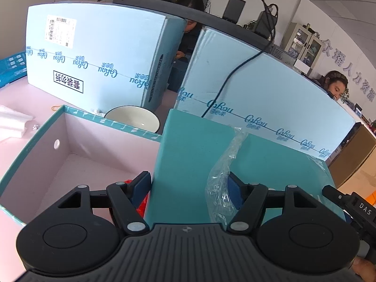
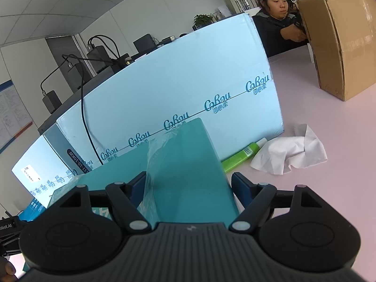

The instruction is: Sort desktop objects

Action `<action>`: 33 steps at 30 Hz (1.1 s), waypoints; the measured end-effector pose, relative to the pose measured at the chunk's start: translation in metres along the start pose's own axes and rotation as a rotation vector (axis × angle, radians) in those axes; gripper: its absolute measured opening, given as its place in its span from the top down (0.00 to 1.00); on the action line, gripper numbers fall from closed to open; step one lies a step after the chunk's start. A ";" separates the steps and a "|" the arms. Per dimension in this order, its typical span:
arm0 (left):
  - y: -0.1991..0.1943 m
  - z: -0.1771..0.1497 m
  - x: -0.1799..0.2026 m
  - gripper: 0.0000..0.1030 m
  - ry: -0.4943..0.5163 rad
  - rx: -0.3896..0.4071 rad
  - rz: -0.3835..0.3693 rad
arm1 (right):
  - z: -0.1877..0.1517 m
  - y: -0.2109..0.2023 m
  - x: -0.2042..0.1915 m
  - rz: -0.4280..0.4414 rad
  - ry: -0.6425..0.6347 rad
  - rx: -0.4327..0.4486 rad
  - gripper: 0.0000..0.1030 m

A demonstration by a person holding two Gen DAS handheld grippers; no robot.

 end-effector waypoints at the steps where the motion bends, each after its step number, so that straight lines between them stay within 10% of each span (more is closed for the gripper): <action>1: 0.000 0.000 -0.003 0.38 -0.003 -0.001 0.004 | -0.001 0.001 -0.002 0.002 -0.001 -0.002 0.23; 33: -0.011 0.008 -0.124 0.38 -0.100 -0.007 0.156 | -0.064 0.039 -0.099 0.086 -0.039 -0.087 0.23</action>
Point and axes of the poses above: each gripper's, at about its wrist camera, not at the fingertips, and y roughly the way its jaws point, x to its right, z to its top, the point moved 6 cm from there along y, roughly the way its jaws point, and after that the axes turned 9 degrees about y, right-handed, at the moved point
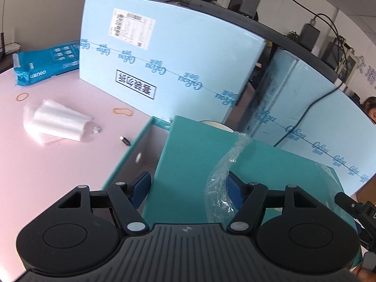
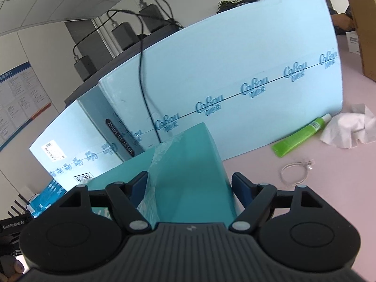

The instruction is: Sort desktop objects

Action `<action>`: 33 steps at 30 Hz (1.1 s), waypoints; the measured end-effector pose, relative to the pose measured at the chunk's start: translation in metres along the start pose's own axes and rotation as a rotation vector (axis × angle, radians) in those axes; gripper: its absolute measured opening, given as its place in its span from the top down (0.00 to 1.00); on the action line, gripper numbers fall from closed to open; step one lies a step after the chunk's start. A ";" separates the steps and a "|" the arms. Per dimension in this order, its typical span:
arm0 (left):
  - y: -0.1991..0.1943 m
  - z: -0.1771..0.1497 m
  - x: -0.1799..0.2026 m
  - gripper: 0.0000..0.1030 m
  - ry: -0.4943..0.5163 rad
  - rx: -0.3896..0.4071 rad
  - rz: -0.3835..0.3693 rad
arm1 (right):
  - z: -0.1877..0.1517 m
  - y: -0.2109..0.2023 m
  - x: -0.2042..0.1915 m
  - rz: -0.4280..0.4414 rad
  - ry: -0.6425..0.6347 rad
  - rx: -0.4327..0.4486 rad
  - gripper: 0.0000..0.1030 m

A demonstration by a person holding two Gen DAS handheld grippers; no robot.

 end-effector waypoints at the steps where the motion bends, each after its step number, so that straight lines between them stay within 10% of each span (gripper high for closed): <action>1: 0.000 0.000 -0.002 0.38 -0.001 0.000 0.002 | -0.001 0.001 -0.002 0.002 -0.001 0.000 0.23; 33: 0.002 0.007 -0.017 0.38 0.036 -0.019 0.049 | -0.014 0.008 -0.024 0.022 -0.002 0.014 0.22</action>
Point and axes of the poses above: each gripper's, at about its wrist camera, not at the fingertips, and y roughly the way its jaws point, x to its right, z to its top, the point moved 6 cm from there along y, roughly the way its jaws point, and after that the axes turned 9 degrees about y, right-handed, at the moved point
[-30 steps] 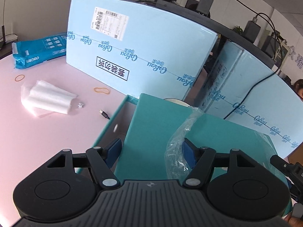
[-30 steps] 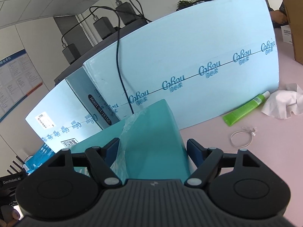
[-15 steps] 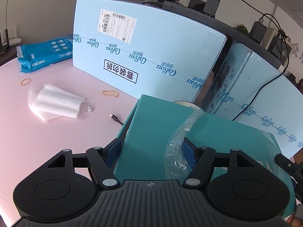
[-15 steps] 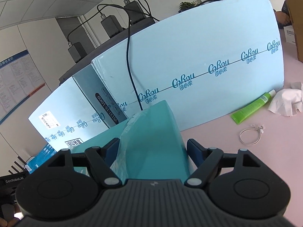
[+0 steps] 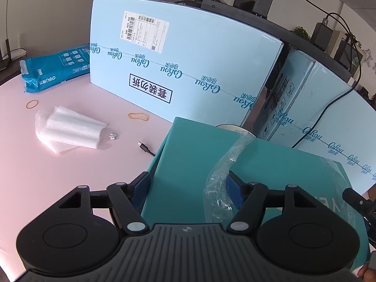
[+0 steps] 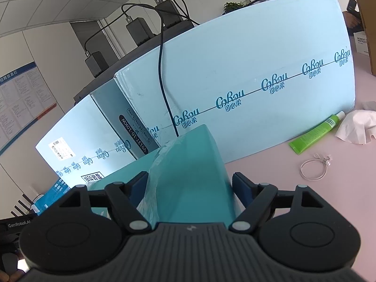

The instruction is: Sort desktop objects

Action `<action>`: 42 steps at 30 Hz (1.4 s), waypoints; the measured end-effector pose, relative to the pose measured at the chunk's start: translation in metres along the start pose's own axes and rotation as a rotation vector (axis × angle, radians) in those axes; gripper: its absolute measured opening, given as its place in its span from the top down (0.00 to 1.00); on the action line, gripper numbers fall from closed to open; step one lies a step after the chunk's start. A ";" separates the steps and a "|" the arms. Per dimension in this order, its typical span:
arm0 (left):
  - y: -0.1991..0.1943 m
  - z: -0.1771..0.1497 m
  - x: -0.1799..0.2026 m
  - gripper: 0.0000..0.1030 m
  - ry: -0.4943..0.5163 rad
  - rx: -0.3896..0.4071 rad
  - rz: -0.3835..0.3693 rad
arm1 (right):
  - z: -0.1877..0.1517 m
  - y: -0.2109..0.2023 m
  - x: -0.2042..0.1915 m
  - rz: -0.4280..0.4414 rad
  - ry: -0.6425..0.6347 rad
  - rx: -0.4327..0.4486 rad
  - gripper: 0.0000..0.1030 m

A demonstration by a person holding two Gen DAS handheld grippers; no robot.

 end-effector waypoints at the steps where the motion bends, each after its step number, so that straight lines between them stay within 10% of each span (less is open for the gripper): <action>1: 0.000 0.000 0.000 0.38 0.002 -0.001 0.000 | 0.000 0.000 0.000 0.000 0.001 0.000 0.22; 42: 0.006 0.007 -0.005 0.37 0.030 -0.022 -0.026 | -0.007 -0.007 -0.005 -0.031 0.035 0.020 0.20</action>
Point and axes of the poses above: each gripper's, at about its wrist camera, not at the fingertips, and y roughly the way its jaws point, x to its right, z to its top, the point moved 6 cm from there along y, roughly the way its jaws point, and after that the axes turned 9 degrees about y, right-handed, at the moved point
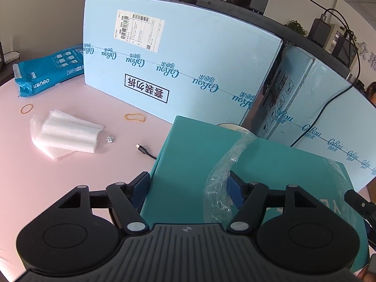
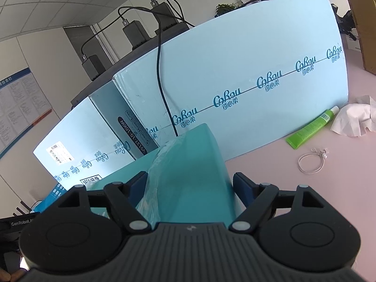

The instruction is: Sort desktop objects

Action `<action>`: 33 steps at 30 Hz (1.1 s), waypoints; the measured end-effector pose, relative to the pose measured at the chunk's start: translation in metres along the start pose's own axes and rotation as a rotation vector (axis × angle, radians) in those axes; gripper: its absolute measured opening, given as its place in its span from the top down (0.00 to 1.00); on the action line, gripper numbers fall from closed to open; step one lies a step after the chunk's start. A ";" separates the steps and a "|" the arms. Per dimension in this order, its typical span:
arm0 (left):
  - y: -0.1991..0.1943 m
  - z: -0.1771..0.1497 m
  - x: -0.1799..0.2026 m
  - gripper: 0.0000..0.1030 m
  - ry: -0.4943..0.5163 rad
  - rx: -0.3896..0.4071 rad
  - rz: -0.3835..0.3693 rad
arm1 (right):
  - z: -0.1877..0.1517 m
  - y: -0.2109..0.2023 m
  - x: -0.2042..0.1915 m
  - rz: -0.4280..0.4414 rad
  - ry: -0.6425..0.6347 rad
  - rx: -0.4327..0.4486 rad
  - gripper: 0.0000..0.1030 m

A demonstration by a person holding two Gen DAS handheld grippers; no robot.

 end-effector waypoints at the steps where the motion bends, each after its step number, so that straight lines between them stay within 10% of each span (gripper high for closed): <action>1: 0.000 0.000 0.000 0.37 -0.001 0.000 -0.001 | 0.000 0.000 0.000 -0.001 0.000 0.001 0.20; 33: 0.011 0.007 -0.003 0.34 0.074 0.005 0.015 | -0.016 0.002 0.000 -0.008 0.033 -0.036 0.19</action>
Point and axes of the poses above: each gripper's, at about its wrist camera, not at the fingertips, and y roughly the way its jaws point, x to its right, z to its top, the point moved 6 cm from there along y, roughly the way its jaws point, and after that the axes turned 9 degrees about y, right-handed, at the moved point
